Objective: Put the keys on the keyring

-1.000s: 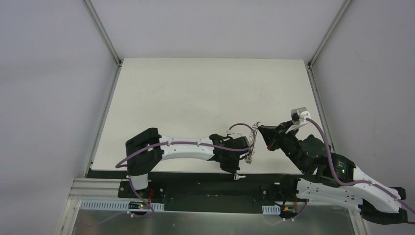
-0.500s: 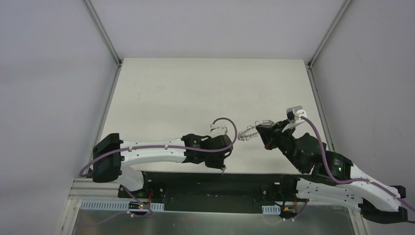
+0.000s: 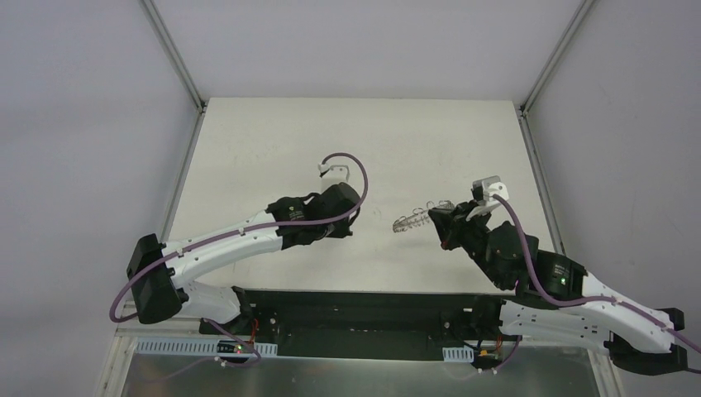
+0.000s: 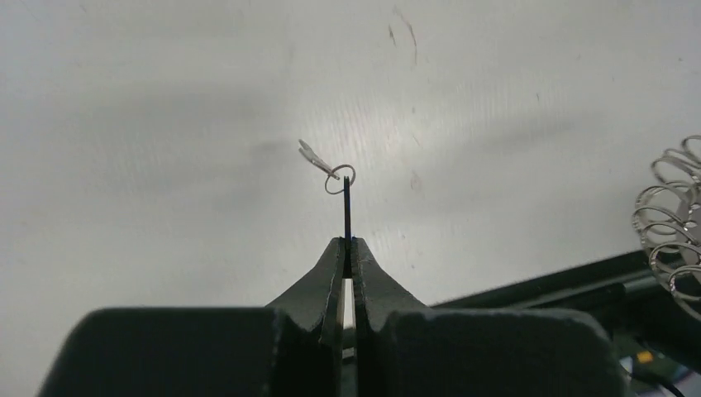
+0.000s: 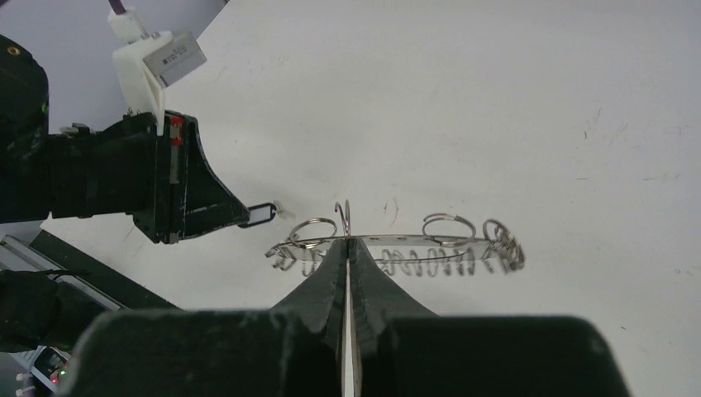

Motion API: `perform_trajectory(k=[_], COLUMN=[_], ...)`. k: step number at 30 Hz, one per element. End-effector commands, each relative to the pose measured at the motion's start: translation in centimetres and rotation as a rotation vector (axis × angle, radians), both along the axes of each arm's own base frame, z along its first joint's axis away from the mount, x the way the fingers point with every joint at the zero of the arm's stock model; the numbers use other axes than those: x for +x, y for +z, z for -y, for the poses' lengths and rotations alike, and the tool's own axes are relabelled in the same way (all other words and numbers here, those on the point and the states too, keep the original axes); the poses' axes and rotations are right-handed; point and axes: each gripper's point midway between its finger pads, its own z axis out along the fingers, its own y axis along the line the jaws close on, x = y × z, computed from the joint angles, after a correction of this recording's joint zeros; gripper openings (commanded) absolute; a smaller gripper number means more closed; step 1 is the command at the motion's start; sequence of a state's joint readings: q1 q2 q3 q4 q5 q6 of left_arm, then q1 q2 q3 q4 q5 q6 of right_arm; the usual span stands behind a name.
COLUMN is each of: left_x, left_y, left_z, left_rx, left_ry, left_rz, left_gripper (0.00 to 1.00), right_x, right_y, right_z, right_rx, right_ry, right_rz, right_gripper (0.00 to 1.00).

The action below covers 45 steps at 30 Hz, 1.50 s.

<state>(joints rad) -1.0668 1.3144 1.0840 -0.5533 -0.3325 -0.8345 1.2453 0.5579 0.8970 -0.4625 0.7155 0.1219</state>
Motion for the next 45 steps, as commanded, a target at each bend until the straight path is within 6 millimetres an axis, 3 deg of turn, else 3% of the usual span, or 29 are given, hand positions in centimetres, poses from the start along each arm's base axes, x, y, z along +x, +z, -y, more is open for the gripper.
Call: perform_trajectory(k=[1, 4, 6, 9, 12, 14, 18, 25, 35, 45], left_x=[5.2, 7.2, 7.7, 6.8, 5.5, 4.9, 4.8, 7.0, 11.9, 11.8], left_y=[4.9, 5.2, 4.1, 0.5, -1.8, -2.0, -0.4, 0.1, -3.8, -7.8], left_z=[-0.9, -0.4, -0.1, 0.1, 0.0, -0.2, -0.3, 0.7, 3.8, 6.1], left_rx=[0.087, 0.096, 0.117, 0.118, 0.102, 0.094, 0.058, 0.119, 0.138, 0.094], left_ry=[-0.005, -0.028, -0.055, -0.087, -0.117, -0.131, -0.139, -0.119, -0.121, -0.175], left_rz=[0.261, 0.294, 0.288, 0.228, 0.172, 0.163, 0.197, 0.24, 0.142, 0.012], left_gripper=[0.0, 0.0, 0.02, 0.27, 0.42, 0.51, 0.56, 0.57, 0.48, 0.43], right_x=[0.7, 0.7, 0.7, 0.6, 0.7, 0.6, 0.7, 0.9, 0.8, 1.1], right_y=[2.1, 2.1, 2.0, 1.5, 1.2, 1.2, 1.0, 0.7, 0.9, 0.7], right_z=[0.1, -0.2, -0.3, -0.4, 0.1, 0.2, 0.3, 0.5, 1.4, 1.6], right_rx=[0.059, 0.054, 0.045, 0.034, 0.022, 0.014, -0.002, -0.033, -0.043, -0.077], right_ry=[-0.042, -0.027, -0.023, -0.016, -0.03, -0.03, -0.029, -0.042, -0.051, -0.068], right_rz=[0.054, 0.057, 0.051, 0.046, 0.052, 0.053, 0.059, 0.07, 0.07, 0.078], right_gripper=[0.0, 0.0, 0.0, 0.0, 0.0, 0.0, 0.0, 0.0, 0.0, 0.0])
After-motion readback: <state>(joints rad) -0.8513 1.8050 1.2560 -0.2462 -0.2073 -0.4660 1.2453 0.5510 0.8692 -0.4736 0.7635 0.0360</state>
